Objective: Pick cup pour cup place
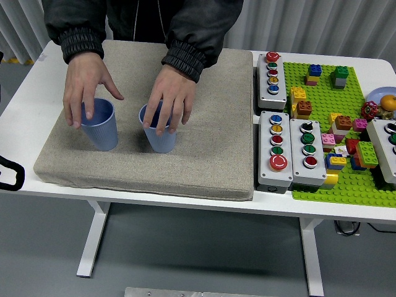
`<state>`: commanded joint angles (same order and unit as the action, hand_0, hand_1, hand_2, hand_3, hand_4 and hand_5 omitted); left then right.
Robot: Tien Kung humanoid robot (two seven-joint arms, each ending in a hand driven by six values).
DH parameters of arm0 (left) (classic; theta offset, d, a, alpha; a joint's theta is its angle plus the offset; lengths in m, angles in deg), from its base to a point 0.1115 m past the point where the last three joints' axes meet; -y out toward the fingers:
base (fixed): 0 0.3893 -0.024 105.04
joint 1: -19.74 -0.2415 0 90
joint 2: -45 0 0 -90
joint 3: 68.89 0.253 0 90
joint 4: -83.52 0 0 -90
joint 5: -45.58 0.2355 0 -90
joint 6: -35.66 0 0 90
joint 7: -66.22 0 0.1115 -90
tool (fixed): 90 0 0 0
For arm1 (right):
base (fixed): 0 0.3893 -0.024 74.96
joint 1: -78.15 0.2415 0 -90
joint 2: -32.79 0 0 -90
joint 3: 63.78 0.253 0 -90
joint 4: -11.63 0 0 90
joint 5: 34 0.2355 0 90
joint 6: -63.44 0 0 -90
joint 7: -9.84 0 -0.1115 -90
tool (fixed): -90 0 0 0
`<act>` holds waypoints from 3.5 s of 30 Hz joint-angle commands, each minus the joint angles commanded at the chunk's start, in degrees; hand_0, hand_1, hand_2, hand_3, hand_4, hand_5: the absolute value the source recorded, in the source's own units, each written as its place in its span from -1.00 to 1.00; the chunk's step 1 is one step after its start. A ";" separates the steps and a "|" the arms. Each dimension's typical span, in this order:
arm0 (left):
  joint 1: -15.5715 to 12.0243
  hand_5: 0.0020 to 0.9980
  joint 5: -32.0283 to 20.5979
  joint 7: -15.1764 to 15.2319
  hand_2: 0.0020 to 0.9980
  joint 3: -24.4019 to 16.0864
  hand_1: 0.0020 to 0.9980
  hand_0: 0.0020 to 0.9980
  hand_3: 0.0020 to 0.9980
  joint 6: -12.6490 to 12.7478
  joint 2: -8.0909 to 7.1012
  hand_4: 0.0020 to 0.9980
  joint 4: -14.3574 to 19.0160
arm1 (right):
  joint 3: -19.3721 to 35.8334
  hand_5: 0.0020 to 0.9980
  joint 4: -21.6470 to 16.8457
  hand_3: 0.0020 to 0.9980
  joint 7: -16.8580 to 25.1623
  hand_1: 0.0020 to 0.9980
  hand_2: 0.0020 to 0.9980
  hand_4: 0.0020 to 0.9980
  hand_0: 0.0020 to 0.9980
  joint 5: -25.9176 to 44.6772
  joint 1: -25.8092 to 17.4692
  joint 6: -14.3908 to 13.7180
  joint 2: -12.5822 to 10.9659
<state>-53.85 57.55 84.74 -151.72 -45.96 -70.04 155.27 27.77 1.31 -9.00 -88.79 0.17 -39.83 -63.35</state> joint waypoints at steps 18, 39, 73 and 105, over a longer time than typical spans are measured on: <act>-0.36 1.00 0.20 -0.26 0.93 0.41 0.76 0.81 1.00 0.19 0.02 0.56 0.16 | 0.13 -0.79 -0.09 0.15 -0.24 0.27 0.15 -1.00 0.41 -0.70 -0.41 0.10 0.09; -0.31 1.00 0.93 -0.60 0.93 0.97 0.76 0.81 1.00 0.18 0.30 0.55 0.70 | 0.00 -0.80 -0.05 0.15 -0.02 0.27 0.15 -1.00 0.41 -0.45 -0.07 -0.08 0.04; -17.89 0.28 21.51 -1.98 0.98 -2.09 0.80 0.84 1.00 1.23 4.49 0.85 13.60 | 1.76 -0.80 -0.10 0.15 -0.37 0.27 0.15 -1.00 0.41 -2.53 -0.81 0.29 0.43; -24.25 -0.58 49.44 -2.88 1.00 9.26 0.91 0.93 1.00 9.39 7.32 0.71 14.75 | 1.86 -0.79 -0.13 0.15 -0.44 0.27 0.15 -1.00 0.41 -2.82 -0.89 0.26 0.53</act>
<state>-78.09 106.98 81.86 -142.46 -36.57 -62.73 170.02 29.63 1.19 -9.44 -91.61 -0.72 -39.57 -62.82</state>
